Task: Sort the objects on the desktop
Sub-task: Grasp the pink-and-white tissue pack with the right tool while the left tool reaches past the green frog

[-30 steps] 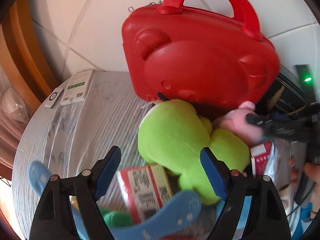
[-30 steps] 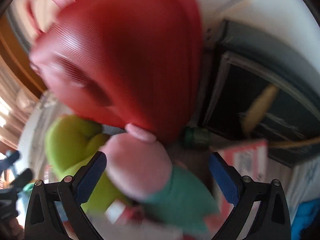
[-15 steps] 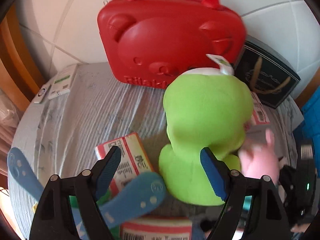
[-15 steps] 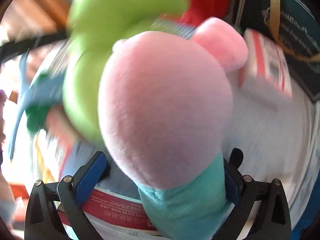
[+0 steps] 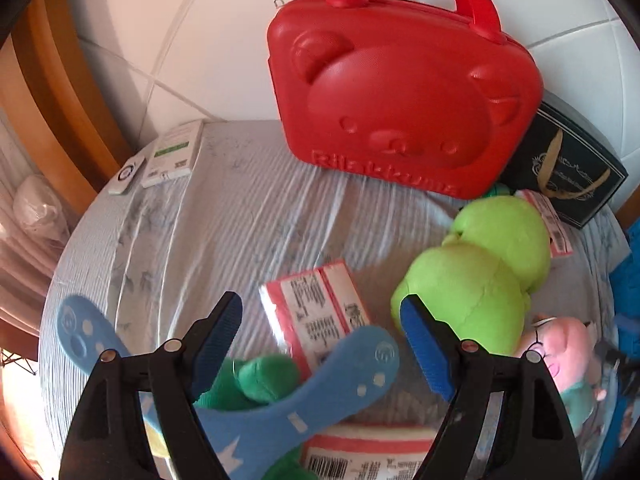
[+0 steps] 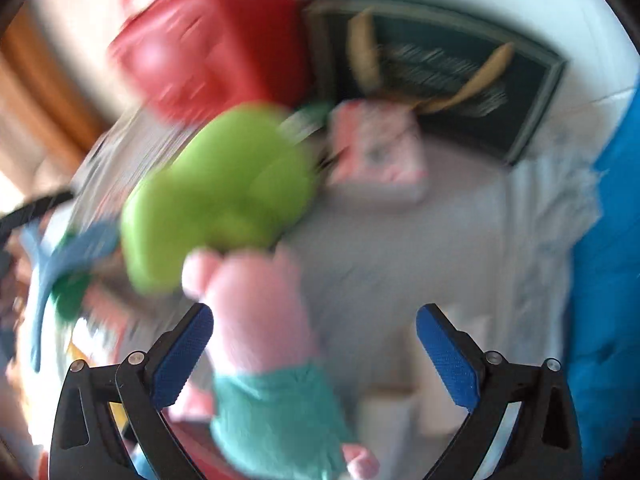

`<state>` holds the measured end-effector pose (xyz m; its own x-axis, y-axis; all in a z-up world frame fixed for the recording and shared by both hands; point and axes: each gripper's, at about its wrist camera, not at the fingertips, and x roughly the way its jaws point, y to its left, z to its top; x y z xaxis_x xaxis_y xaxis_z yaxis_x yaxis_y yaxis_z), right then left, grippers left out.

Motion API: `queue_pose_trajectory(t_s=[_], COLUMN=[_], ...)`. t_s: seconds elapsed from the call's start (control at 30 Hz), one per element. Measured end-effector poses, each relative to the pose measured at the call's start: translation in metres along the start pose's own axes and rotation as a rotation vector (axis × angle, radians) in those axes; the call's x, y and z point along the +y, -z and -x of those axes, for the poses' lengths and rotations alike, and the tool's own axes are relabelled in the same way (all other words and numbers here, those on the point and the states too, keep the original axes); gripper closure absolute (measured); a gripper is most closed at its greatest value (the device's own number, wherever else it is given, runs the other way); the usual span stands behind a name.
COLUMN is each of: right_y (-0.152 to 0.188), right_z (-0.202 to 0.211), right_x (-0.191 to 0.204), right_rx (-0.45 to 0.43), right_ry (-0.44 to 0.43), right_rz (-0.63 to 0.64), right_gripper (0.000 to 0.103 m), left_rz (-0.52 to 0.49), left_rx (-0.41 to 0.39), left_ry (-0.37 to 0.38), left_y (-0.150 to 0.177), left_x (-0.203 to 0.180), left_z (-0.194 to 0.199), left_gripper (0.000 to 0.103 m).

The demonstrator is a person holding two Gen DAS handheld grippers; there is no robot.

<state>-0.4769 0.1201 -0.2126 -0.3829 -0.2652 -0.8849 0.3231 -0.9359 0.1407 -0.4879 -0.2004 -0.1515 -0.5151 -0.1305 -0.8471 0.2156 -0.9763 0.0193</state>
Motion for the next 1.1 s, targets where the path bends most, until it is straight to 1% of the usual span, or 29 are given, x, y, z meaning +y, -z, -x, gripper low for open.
queue_pose_trajectory(t_s=[0.03,0.1,0.17,0.2,0.23,0.3,0.33,0.4,0.47,0.5,0.53,0.57,0.6,0.63,0.67,0.7,0.73,0.77,0.83,0.87,0.9,0.93,0.97,1.0,1.07,1.1], right_y=[-0.021,-0.044,-0.074,-0.09,-0.095,-0.107,-0.115,-0.124,-0.129,-0.128,-0.125,-0.118,-0.107,-0.099,-0.083,-0.074,-0.061,-0.048,-0.035,-0.032,-0.033,-0.038,-0.046,-0.054,-0.081,-0.093], right_z=[-0.005,-0.018,-0.049,-0.067,-0.077,-0.094,-0.103,-0.114,-0.137,-0.143,-0.148,-0.151,-0.149,-0.145,-0.135,-0.129,-0.12,-0.109,-0.089,-0.07,-0.06,-0.044,-0.036,-0.037,-0.053,-0.069], right_x=[-0.01,-0.018,-0.017,-0.018,-0.021,-0.025,-0.023,-0.019,-0.017,-0.019,-0.024,-0.035,-0.046,-0.05,-0.057,-0.062,-0.069,-0.074,-0.077,-0.076,-0.075,-0.07,-0.065,-0.059,-0.042,-0.034], right_rx=[-0.026,-0.057,-0.041,-0.023,-0.006,0.013,0.005,-0.003,0.063,0.075,0.091,0.132,0.16,0.16,0.163,0.164,0.162,0.155,0.124,0.062,0.025,-0.037,-0.078,-0.095,-0.089,-0.068], right_ry=[0.025,0.076,0.157,0.162,0.144,0.086,0.069,0.067,0.071,0.091,0.103,0.097,0.09,0.102,0.144,0.163,0.183,0.21,0.273,0.26,0.228,0.157,0.111,0.094,0.088,0.063], right_rz=[-0.024,-0.043,-0.036,-0.039,-0.048,-0.068,-0.063,-0.034,-0.004,0.01,0.004,-0.048,-0.094,-0.099,-0.102,-0.114,-0.139,-0.157,-0.164,-0.169,-0.173,-0.173,-0.162,-0.143,-0.076,-0.049], right_gripper=[0.0,0.0,0.0,0.0,0.0,0.0,0.0,0.0,0.0,0.0,0.002,0.005,0.01,0.011,0.011,0.011,0.01,0.009,0.009,0.009,0.009,0.009,0.009,0.009,0.012,0.018], left_rz=[-0.004,-0.004,-0.011,-0.025,-0.046,-0.093,-0.104,-0.115,-0.116,-0.124,-0.139,-0.153,-0.168,-0.204,-0.244,-0.274,-0.292,-0.313,-0.324,-0.332,-0.342,-0.341,-0.342,-0.347,-0.366,-0.39], left_rx=[-0.006,-0.002,0.001,0.002,0.002,-0.002,-0.004,0.005,0.044,0.08,0.115,0.13,0.105,0.089,0.087,0.086,0.08,0.065,0.044,0.036,0.029,0.028,0.032,0.037,0.068,0.106], left_ry=[0.006,0.024,0.067,0.087,0.093,0.071,0.052,0.027,0.029,0.041,0.059,0.072,0.079,0.099,0.131,0.16,0.173,0.182,0.155,0.152,0.158,0.164,0.178,0.196,0.235,0.255], left_y=[-0.004,-0.01,-0.017,-0.023,-0.028,-0.041,-0.048,-0.059,-0.067,-0.067,-0.066,-0.062,-0.056,-0.05,-0.042,-0.032,-0.024,-0.017,-0.005,-0.001,0.001,0.002,0.003,0.004,0.004,0.009], left_x=[-0.003,-0.013,-0.025,-0.034,-0.043,-0.063,-0.073,-0.089,-0.102,-0.11,-0.117,-0.123,-0.127,-0.132,-0.136,-0.139,-0.141,-0.142,-0.142,-0.142,-0.14,-0.139,-0.138,-0.137,-0.138,-0.143], left_z=[-0.003,-0.011,-0.019,-0.025,-0.031,-0.048,-0.057,-0.079,-0.102,-0.114,-0.122,-0.124,-0.118,-0.11,-0.102,-0.093,-0.086,-0.078,-0.062,-0.055,-0.048,-0.043,-0.038,-0.036,-0.036,-0.038], left_gripper=[0.022,0.022,0.022,0.022,0.022,0.022,0.022,0.022,0.022,0.022,0.022,0.021,0.021,0.021,0.021,0.021,0.021,0.021,0.021,0.021,0.022,0.022,0.022,0.022,0.022,0.022])
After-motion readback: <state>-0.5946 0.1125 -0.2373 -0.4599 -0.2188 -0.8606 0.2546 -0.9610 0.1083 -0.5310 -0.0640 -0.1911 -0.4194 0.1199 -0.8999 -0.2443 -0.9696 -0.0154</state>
